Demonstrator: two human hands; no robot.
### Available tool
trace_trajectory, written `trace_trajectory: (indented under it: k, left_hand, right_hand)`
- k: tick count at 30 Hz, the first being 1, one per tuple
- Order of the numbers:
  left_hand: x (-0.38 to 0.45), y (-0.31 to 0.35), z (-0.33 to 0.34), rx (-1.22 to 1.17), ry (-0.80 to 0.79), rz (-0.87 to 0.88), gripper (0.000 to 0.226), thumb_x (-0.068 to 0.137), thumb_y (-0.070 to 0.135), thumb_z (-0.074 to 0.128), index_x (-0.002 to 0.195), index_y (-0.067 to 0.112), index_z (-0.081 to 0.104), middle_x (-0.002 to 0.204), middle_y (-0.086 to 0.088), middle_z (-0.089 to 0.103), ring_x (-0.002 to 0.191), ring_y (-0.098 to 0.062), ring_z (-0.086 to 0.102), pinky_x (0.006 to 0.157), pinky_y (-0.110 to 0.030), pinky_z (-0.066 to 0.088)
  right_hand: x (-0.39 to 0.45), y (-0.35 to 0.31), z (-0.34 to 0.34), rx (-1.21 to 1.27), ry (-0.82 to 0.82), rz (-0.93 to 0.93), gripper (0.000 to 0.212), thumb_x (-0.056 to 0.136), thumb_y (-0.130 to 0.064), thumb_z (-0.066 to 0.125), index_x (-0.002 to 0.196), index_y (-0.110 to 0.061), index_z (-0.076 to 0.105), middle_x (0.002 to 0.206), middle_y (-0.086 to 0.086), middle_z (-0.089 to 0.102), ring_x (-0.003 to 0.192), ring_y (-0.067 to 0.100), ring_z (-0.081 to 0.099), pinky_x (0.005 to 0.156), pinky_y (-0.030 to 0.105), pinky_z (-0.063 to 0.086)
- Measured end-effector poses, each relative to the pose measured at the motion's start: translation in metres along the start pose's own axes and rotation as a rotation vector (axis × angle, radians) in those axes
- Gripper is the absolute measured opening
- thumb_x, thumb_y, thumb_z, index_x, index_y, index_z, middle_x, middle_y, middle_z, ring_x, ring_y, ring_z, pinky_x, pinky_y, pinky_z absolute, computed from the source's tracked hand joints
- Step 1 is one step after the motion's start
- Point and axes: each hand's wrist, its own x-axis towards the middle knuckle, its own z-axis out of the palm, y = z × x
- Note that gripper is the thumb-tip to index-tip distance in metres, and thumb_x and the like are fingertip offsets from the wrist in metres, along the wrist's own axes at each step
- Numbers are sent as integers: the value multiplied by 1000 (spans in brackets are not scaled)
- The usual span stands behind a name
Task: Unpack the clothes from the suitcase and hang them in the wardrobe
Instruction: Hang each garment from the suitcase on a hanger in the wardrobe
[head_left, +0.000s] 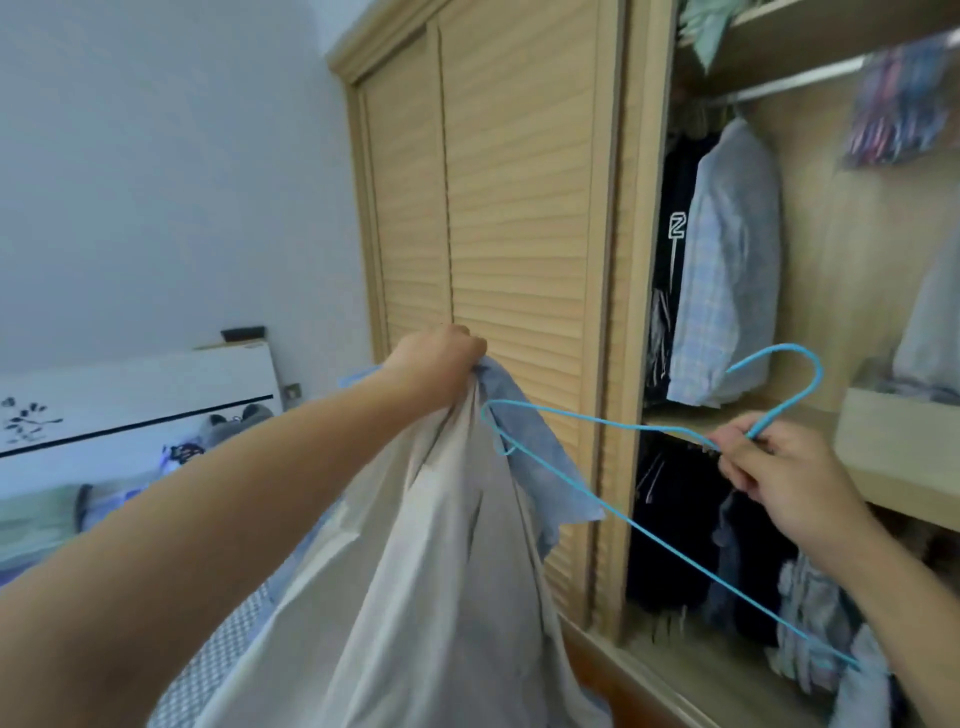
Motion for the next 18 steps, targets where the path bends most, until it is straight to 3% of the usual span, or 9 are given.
trace_trajectory:
  k: [3,5,8,13,15,18]
  left_hand:
    - [-8,-10,-3,-204,-148,-253,22,94,10,48,107,6,66,107,-17,67,102,-36,65,79,-39,49]
    - [-15,-14,-4,-254,-258,-323,26,98,18,50,106,0,68,104,-18,68,100,-33,65,78,-36,46]
    - [-23,-16,-8,-103,-235,-294,30,94,31,58,102,5,72,96,-13,69,89,-32,65,70,-34,45]
    - [-37,-25,-15,26,-267,-200,30,92,40,66,95,10,70,86,-7,60,84,-28,62,71,-31,45]
    - [-45,-34,-5,9,-299,-177,25,95,36,63,88,12,67,87,-7,61,89,-28,63,76,-34,49]
    - [-59,-47,3,-63,-232,-199,25,98,38,58,82,19,59,98,-12,67,99,-34,64,81,-38,50]
  right_hand:
    - [-1,-10,9,132,-58,1,26,101,-7,52,79,5,55,48,1,42,47,9,33,45,13,28]
    - [-4,-15,30,72,-126,-25,32,100,-10,55,72,6,54,50,4,48,50,14,38,52,22,35]
    - [-8,-15,67,-25,-151,-22,45,99,-13,57,55,-8,52,48,3,50,49,14,43,61,36,36]
    - [-11,-15,121,-247,-337,71,48,97,-20,60,50,-18,52,40,-10,55,48,6,52,62,29,40]
    - [-6,-17,123,-157,-287,115,51,96,-19,60,46,-17,52,40,-6,53,50,14,54,64,31,44]
    - [-2,-22,127,-52,-174,45,40,96,-20,62,57,-11,58,46,1,55,58,28,57,66,41,46]
